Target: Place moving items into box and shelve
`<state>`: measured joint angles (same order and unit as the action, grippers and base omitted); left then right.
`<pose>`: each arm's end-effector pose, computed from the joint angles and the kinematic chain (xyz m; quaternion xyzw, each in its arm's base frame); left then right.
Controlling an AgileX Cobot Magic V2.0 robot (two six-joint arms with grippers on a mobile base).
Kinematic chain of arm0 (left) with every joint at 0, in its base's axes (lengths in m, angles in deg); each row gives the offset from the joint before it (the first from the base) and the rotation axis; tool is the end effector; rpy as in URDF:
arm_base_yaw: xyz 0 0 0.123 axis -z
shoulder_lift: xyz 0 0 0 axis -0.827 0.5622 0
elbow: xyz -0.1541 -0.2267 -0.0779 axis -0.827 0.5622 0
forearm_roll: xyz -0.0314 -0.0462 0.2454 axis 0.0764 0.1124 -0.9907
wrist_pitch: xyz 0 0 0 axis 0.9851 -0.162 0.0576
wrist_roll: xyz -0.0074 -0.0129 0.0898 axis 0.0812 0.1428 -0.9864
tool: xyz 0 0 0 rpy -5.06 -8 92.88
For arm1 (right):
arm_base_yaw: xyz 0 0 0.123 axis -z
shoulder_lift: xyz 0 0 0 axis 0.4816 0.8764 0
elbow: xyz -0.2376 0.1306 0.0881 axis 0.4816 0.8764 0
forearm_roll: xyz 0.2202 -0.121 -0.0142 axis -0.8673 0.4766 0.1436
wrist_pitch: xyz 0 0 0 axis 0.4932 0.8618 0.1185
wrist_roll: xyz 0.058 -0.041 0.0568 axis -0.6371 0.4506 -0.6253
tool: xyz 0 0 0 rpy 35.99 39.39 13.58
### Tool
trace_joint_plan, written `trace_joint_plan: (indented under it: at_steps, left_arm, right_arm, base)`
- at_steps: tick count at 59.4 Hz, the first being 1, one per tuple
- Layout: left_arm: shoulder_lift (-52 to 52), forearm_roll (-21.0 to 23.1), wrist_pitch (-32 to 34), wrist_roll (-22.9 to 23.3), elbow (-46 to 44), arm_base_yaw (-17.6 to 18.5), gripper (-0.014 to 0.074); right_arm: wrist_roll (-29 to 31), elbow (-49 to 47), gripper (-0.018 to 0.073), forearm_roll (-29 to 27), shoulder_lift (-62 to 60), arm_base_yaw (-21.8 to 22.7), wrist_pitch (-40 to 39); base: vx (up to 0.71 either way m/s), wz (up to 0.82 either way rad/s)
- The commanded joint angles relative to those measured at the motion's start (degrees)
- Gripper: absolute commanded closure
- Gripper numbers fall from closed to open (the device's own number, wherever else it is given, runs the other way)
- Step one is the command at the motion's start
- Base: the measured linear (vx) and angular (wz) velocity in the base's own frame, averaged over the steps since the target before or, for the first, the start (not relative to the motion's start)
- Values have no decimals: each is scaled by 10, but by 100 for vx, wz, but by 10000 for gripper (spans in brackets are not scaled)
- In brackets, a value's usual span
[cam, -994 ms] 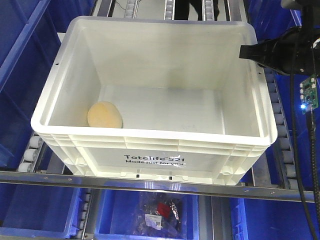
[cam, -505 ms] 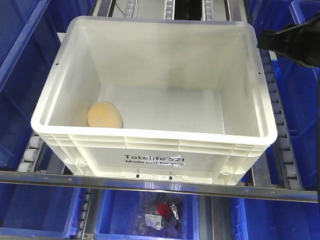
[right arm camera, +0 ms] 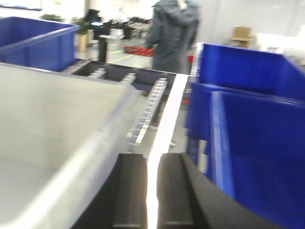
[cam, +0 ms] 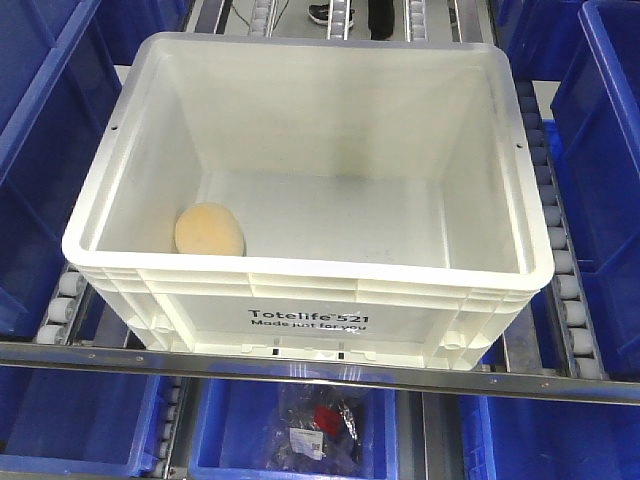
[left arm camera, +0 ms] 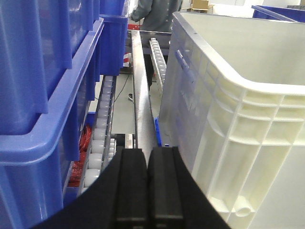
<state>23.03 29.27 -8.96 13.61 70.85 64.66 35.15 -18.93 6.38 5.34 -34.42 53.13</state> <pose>0.0559 -0.0096 0.1924 0.0203 0.7264 -0.0932 0.6806 0.0764 0.0076 0.2804 -0.0833 0.7049 -0.0131 0.7042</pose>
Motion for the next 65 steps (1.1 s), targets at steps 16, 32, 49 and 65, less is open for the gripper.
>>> trace_joint_plan:
  at_steps: [16,32,49,65]
  left_arm:
    - [-8,6,46,-1,10,0,603]
    - [-8,6,44,-1,10,0,603]
    - [-8,6,44,0,10,0,603]
    - [-8,6,44,0,10,0,603]
  right_arm:
    - [7,128,571,-2,-167,119,-43]
    - [-15,179,568,5,-170,125,-63]
    - [-15,179,568,0,-170,125,-33]
    - [-15,179,568,0,-170,125,-33]
  base:
    - [0,0]
    - [0,0]
    - [0,0]
    - [0,0]
